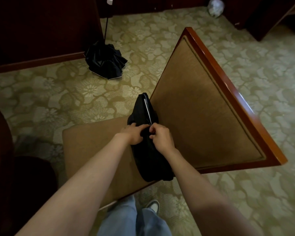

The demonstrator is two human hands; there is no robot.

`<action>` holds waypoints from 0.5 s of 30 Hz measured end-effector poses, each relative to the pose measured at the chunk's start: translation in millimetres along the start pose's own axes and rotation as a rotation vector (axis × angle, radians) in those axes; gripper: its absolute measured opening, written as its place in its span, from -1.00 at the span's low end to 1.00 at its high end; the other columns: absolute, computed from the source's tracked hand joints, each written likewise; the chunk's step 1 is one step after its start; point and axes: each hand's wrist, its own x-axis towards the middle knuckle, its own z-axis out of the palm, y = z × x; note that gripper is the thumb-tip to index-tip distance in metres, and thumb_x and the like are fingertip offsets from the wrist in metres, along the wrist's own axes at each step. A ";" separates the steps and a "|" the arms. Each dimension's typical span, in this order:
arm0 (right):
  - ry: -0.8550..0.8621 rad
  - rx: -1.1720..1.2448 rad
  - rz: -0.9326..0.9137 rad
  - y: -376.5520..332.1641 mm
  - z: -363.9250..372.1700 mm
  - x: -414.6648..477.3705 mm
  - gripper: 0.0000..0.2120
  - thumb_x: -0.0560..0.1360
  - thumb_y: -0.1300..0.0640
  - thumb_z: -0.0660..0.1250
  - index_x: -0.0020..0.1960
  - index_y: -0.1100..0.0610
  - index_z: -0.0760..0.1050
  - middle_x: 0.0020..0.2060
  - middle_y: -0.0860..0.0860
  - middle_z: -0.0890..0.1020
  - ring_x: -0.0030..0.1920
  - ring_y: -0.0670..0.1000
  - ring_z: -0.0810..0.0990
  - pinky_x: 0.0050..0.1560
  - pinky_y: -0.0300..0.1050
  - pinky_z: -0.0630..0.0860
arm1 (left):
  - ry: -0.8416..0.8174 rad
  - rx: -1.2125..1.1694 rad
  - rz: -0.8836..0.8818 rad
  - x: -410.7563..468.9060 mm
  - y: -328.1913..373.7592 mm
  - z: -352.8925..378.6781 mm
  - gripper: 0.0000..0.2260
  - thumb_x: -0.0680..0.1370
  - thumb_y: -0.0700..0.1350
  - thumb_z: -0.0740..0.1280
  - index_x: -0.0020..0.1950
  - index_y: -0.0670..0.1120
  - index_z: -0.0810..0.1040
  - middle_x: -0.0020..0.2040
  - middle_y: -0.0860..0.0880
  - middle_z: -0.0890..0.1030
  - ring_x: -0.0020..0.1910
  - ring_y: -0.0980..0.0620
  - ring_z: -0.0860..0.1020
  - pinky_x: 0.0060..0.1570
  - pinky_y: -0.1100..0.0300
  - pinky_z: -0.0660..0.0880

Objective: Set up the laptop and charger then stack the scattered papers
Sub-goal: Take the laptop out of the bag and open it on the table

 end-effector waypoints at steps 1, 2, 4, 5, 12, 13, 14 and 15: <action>-0.003 -0.027 -0.020 1.5 0.6 -4.5 -0.86 0.53 0.32 0.25 0.06 0.18 0.48 0.01 0.05 0.55 -0.01 -0.02 0.51 -0.10 -0.23 0.39 | 0.003 0.004 -0.006 -2.3 1.7 3.7 -0.43 0.59 -0.05 0.18 0.51 0.22 -0.03 0.52 -0.16 0.06 0.46 -0.19 0.19 0.38 -0.06 0.24; -0.007 -0.055 -0.046 2.9 0.8 -8.2 -0.86 0.53 0.33 0.23 0.05 0.18 0.48 0.00 0.06 0.54 -0.01 -0.01 0.52 -0.10 -0.21 0.41 | 0.007 0.010 -0.013 -4.8 3.7 7.3 -0.42 0.59 -0.05 0.18 0.51 0.22 -0.03 0.52 -0.16 0.07 0.45 -0.19 0.20 0.38 -0.05 0.26; -0.017 -0.124 -0.118 6.2 0.4 -12.2 -0.83 0.52 0.37 0.21 0.06 0.20 0.48 0.00 0.10 0.55 0.01 0.03 0.52 -0.04 -0.15 0.47 | 0.011 0.019 -0.019 -9.1 7.7 13.0 -0.41 0.59 -0.05 0.18 0.51 0.21 -0.06 0.51 -0.16 0.08 0.44 -0.19 0.22 0.36 -0.04 0.26; -0.016 -0.174 -0.150 6.8 -0.5 -13.8 -0.81 0.51 0.38 0.21 0.07 0.21 0.48 0.00 0.12 0.56 0.02 0.06 0.52 -0.01 -0.13 0.46 | 0.011 0.020 -0.020 -11.2 9.7 15.9 -0.41 0.59 -0.05 0.18 0.51 0.20 -0.07 0.51 -0.17 0.08 0.44 -0.19 0.22 0.36 -0.03 0.25; 0.051 -0.389 -0.424 13.7 1.4 -43.6 -0.55 -0.24 0.44 0.59 -0.41 0.26 0.54 -0.58 0.06 0.50 -0.55 0.04 0.52 -0.62 -0.30 0.35 | 0.008 0.043 -0.042 -23.3 17.5 34.0 -0.37 0.59 -0.05 0.18 0.51 0.21 -0.14 0.52 -0.18 0.06 0.48 -0.20 0.13 0.40 -0.06 0.14; 0.046 -0.398 -0.444 14.9 1.5 -45.4 -0.55 -0.26 0.43 0.59 -0.43 0.25 0.53 -0.59 0.04 0.50 -0.57 0.03 0.51 -0.61 -0.29 0.37 | 0.006 0.055 -0.048 -24.8 18.5 35.5 -0.36 0.59 -0.05 0.18 0.51 0.21 -0.15 0.53 -0.18 0.03 0.49 -0.20 0.11 0.41 -0.07 0.12; 0.033 -0.405 -0.463 14.6 0.2 -47.2 -0.55 -0.28 0.41 0.59 -0.45 0.23 0.53 -0.60 0.04 0.49 -0.58 0.03 0.50 -0.57 -0.29 0.41 | 0.006 0.073 -0.053 -26.6 19.8 37.1 -0.36 0.59 -0.05 0.18 0.51 0.21 -0.17 0.53 -0.18 0.02 0.49 -0.20 0.09 0.41 -0.07 0.11; 0.029 -0.411 -0.478 15.9 0.8 -48.4 -0.56 -0.28 0.39 0.60 -0.45 0.22 0.53 -0.61 0.03 0.49 -0.59 0.02 0.50 -0.50 -0.28 0.47 | 0.009 0.097 -0.054 -28.3 21.4 38.7 -0.35 0.59 -0.05 0.19 0.51 0.21 -0.18 0.53 -0.18 0.00 0.50 -0.20 0.07 0.42 -0.07 0.09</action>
